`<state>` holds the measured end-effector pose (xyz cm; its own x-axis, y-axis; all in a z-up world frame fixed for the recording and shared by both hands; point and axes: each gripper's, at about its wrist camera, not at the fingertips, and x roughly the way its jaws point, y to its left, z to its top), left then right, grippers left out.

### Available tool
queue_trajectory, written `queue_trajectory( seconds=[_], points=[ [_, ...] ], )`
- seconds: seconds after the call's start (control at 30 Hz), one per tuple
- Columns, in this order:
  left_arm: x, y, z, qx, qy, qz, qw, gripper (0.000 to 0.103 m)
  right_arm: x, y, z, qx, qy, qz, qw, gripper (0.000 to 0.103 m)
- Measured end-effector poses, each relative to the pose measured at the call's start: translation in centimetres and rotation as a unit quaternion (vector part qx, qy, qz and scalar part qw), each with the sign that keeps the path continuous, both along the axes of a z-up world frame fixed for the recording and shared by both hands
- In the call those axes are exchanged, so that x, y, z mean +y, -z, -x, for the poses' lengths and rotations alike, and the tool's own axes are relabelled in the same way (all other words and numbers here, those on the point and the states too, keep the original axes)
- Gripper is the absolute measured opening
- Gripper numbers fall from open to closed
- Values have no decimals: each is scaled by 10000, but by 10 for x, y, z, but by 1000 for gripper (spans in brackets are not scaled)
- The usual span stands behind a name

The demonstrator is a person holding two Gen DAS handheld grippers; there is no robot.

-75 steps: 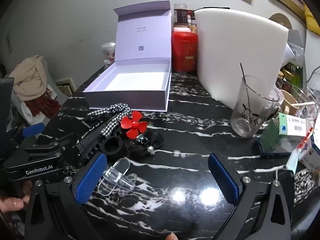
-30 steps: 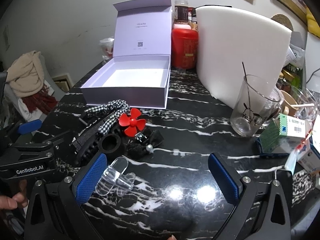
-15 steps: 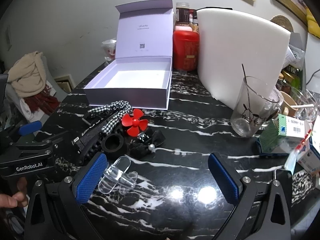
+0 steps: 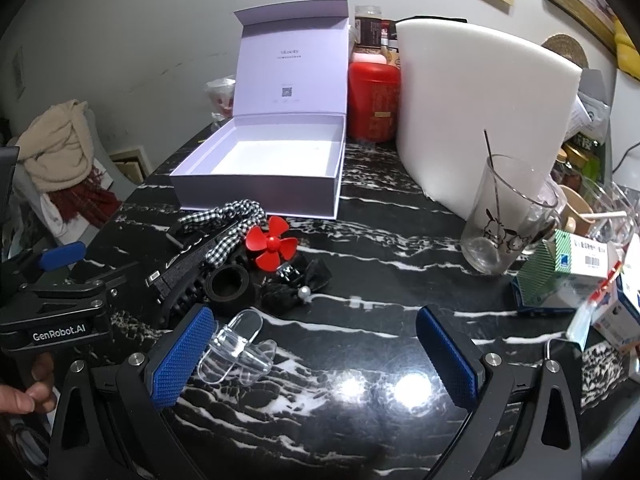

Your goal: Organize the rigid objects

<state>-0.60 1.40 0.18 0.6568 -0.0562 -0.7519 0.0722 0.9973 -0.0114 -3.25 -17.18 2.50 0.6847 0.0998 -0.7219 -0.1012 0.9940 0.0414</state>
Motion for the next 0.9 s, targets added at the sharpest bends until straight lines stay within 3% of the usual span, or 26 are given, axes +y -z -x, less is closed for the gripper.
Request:
queue_trajectory(
  seconds=[0.67,0.9],
  points=[
    [3,3,2,27,-17,13,10000,103,1,4,2,23,-42,9,10000,103],
    [5,4,5,61,27,69,10000,103,-1,10,6,-3,-233,-254,9994,103]
  ],
)
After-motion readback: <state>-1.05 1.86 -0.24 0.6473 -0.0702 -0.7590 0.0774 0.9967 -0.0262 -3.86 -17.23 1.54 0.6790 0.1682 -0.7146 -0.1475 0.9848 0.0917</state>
